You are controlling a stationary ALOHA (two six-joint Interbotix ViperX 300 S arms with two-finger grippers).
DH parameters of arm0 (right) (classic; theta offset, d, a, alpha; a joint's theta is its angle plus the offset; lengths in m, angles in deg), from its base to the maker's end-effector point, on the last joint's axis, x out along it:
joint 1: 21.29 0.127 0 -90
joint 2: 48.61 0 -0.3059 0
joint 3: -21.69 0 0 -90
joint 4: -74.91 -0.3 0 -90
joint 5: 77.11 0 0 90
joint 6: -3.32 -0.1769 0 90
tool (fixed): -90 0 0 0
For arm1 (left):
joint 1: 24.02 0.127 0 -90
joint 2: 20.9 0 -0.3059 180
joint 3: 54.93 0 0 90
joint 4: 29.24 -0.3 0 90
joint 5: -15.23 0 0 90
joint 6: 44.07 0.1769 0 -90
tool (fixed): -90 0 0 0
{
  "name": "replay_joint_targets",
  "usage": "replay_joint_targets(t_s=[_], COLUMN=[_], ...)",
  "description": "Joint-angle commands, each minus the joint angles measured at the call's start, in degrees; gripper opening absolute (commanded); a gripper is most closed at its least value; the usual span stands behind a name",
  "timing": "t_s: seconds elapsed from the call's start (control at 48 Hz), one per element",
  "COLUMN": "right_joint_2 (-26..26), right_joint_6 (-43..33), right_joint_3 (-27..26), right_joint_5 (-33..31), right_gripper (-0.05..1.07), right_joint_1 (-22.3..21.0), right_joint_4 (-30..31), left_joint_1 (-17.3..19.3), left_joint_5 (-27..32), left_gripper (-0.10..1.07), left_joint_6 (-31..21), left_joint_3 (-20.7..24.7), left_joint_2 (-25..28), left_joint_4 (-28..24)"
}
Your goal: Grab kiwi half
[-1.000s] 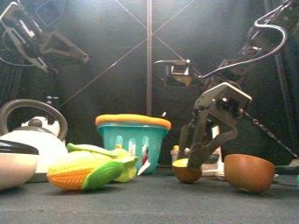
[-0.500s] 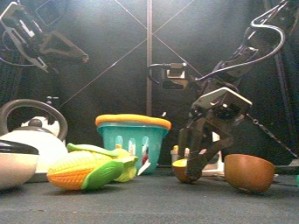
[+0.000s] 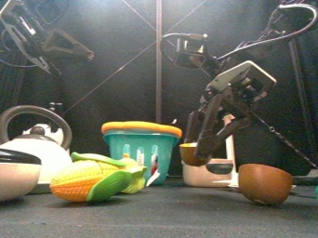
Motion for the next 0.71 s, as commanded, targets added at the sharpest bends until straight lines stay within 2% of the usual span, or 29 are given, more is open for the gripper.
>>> replay_joint_targets(t_s=[0.0,0.271,0.438,0.688], right_joint_2=[-2.2,-3.3,-6.2,-11.9], right_joint_6=[0.1,0.1,0.2,0.1], right_joint_3=[-1.1,-1.2,-2.1,-1.9], right_joint_5=[0.2,0.4,2.9,11.2], right_gripper=[0.63,0.62,0.62,0.62], right_joint_1=[0.0,0.4,0.0,-6.7], right_joint_4=[0.3,1.9,3.5,4.4], left_joint_1=[0.0,-0.1,0.0,-0.1], left_joint_5=[-0.5,-0.5,-0.4,-0.4], left_gripper=[0.24,0.24,0.24,0.24], left_joint_6=[-0.1,0.0,0.0,0.0], left_joint_3=[0.9,0.9,0.6,0.0], left_joint_2=[-0.1,-0.1,0.0,-0.1], left_joint_4=[0.1,2.1,2.4,2.4])
